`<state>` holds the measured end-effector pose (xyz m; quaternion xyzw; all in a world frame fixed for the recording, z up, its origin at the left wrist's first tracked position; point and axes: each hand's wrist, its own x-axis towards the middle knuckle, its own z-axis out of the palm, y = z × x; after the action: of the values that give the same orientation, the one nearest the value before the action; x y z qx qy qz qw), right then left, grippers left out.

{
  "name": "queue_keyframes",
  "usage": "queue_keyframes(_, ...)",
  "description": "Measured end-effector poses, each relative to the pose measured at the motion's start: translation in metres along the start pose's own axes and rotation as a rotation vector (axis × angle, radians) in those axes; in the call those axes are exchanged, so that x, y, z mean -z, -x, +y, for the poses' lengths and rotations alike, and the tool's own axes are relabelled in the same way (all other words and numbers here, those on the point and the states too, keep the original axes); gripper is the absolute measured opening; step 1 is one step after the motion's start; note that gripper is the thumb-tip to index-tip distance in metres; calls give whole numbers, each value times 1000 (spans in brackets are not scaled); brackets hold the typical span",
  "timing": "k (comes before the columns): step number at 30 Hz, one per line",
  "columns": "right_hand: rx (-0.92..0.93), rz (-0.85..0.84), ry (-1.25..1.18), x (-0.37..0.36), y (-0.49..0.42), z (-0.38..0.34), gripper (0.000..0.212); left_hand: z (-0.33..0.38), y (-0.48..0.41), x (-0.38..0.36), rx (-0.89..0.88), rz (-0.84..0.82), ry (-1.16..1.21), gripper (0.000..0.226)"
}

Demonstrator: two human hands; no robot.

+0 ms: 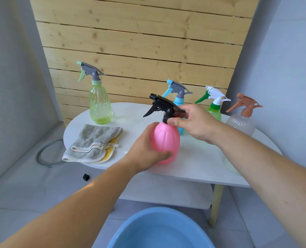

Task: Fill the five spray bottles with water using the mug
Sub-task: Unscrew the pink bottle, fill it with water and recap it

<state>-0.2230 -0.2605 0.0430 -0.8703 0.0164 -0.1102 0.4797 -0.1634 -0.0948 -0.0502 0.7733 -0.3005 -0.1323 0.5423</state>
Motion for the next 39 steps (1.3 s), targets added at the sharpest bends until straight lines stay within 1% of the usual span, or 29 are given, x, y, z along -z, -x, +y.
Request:
queue_keyframes(1,14,13,11,-1,0,1,13,1,0,0,-4,52,-45,104)
queue_keyframes(2,22,27,25,-1,0,3,12,2,0,-1,-3,76,-79,112)
queue_keyframes(4,26,49,43,-2,0,6,10,4,0,-3,21,7,-38,130)
queue_keyframes(6,26,58,46,-1,1,8,9,5,0,0,48,-68,69,124)
queue_keyframes(8,26,66,55,0,1,10,10,4,-2,2,30,-5,27,115)
queue_keyframes(10,30,75,59,0,2,11,13,6,-1,0,7,34,-50,120)
queue_keyframes(11,32,81,53,-1,2,12,14,7,-1,-2,11,1,-37,128)
queue_keyframes(12,33,87,40,-1,3,13,13,7,-1,-3,30,-46,-3,129)
queue_keyframes(13,36,94,26,-2,3,14,13,8,-2,-3,33,-67,12,123)
queue_keyframes(15,45,111,7,-3,5,16,14,8,-3,-1,10,-2,-44,106)
queue_keyframes(16,46,120,2,-4,5,17,15,8,-3,-1,3,42,-95,107)
queue_keyframes(17,44,124,-4,-4,5,17,15,9,-2,-2,0,45,-133,115)
queue_keyframes(19,37,123,-15,-4,5,18,16,9,-2,-3,16,-55,-90,133)
queue_keyframes(20,31,122,-22,-3,5,19,17,9,-2,-1,28,-103,-54,129)
queue_keyframes(21,26,119,-31,-2,5,19,18,8,-4,1,24,-105,-47,121)
queue_keyframes(23,24,108,-44,0,6,20,18,8,-4,3,-1,-17,-110,109)
queue_keyframes(24,22,104,-44,0,6,20,18,9,-3,2,-11,5,-142,109)
queue_keyframes(25,21,101,-45,0,5,20,18,10,-3,0,-14,-10,-141,110)
queue_keyframes(27,18,101,-59,-1,5,20,19,6,-4,-3,10,-74,-46,99)
queue_keyframes(29,17,114,-65,-1,6,20,20,5,-6,-2,14,-41,-8,93)
queue_keyframes(30,20,120,-59,-2,6,20,18,5,-6,-2,11,1,-28,98)
queue_keyframes(31,23,125,-53,-2,6,19,15,6,-5,-3,10,23,-50,108)
queue_keyframes(32,23,127,-49,-2,6,18,13,6,-4,-5,16,8,-49,119)
queue_keyframes(33,24,126,-49,-2,6,18,13,6,-3,-6,31,-29,-17,125)
queue_keyframes(34,23,125,-50,-2,7,18,13,7,-3,-6,40,-69,24,122)
queue_keyframes(35,25,126,-49,-2,7,18,13,7,-3,-4,31,-91,40,113)
queue_keyframes(36,26,131,-44,-2,6,19,13,5,-5,-2,23,-79,27,107)
queue_keyframes(37,26,138,-38,-3,6,19,14,5,-6,0,19,-42,4,105)
queue_keyframes(39,27,147,-34,-4,6,19,13,7,-5,-2,28,7,-63,115)
